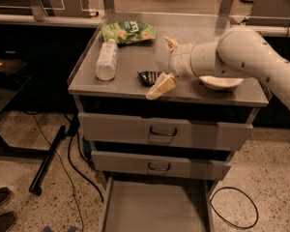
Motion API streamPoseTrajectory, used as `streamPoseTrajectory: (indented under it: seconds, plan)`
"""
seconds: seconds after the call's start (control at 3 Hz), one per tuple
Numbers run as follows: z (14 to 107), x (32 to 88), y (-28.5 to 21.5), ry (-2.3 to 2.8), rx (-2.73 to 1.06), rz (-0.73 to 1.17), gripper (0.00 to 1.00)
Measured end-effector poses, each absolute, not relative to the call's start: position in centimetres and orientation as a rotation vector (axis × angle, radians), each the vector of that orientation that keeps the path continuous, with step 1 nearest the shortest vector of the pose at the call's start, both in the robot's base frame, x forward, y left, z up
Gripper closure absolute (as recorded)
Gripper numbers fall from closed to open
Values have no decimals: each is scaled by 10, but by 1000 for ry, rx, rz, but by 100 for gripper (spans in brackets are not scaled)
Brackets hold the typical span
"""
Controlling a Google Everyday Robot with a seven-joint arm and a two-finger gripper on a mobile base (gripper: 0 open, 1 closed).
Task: Pick rxbar chocolate from bottom drawer and place on counter
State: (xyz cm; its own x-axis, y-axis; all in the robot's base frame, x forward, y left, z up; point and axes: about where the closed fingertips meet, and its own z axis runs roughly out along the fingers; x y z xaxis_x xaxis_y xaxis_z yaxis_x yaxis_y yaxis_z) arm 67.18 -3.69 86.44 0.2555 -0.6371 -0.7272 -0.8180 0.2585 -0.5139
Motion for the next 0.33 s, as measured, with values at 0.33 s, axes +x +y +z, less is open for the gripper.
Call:
streamPoseTrajectory:
  seconds: [0.33]
  plan:
    - [864,672,-37,1451,-1448,211,0]
